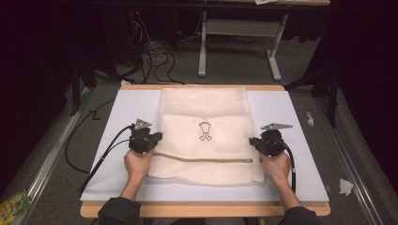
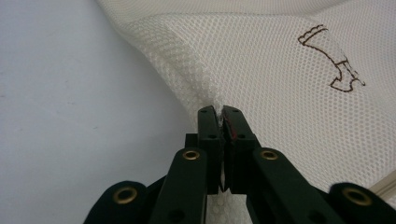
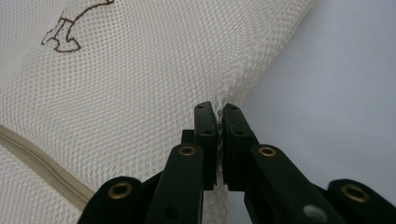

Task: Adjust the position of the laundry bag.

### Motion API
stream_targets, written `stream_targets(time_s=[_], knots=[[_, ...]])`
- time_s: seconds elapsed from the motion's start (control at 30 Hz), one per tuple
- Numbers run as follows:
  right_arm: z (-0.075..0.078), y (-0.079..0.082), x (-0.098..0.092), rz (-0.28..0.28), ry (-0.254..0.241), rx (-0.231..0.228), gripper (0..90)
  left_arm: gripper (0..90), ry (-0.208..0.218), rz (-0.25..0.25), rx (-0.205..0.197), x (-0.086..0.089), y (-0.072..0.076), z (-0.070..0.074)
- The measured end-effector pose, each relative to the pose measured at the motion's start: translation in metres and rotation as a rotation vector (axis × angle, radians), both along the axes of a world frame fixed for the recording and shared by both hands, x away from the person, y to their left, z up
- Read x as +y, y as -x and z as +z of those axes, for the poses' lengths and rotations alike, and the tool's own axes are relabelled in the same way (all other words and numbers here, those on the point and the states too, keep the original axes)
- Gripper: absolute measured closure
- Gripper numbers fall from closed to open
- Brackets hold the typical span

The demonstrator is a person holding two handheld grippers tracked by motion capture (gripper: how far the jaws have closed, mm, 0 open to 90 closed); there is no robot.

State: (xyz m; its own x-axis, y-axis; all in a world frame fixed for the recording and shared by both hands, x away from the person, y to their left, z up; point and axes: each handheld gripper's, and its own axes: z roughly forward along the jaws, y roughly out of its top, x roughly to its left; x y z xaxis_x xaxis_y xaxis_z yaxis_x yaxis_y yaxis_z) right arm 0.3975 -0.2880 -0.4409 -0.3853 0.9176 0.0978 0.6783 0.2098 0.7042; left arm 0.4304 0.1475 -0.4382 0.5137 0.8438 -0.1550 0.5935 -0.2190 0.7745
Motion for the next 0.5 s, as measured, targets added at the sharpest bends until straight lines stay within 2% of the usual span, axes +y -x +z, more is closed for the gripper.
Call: stream_targets(time_s=[0.37, 0.43, 0.5], knots=[[-0.001, 0.005, -0.018, -0.03, -0.001, -0.001, 87.4, 87.1, 0.029, -0.017, 0.007, -0.018, -0.002, -0.003], [-0.001, 0.006, -0.021, -0.035, 0.002, -0.003, 87.3, 87.0, 0.027, -0.021, 0.005, -0.02, -0.003, -0.003], [-0.001, 0.006, -0.023, -0.037, 0.005, -0.002, 87.3, 87.0, 0.007, -0.029, -0.003, -0.024, -0.003, -0.003]])
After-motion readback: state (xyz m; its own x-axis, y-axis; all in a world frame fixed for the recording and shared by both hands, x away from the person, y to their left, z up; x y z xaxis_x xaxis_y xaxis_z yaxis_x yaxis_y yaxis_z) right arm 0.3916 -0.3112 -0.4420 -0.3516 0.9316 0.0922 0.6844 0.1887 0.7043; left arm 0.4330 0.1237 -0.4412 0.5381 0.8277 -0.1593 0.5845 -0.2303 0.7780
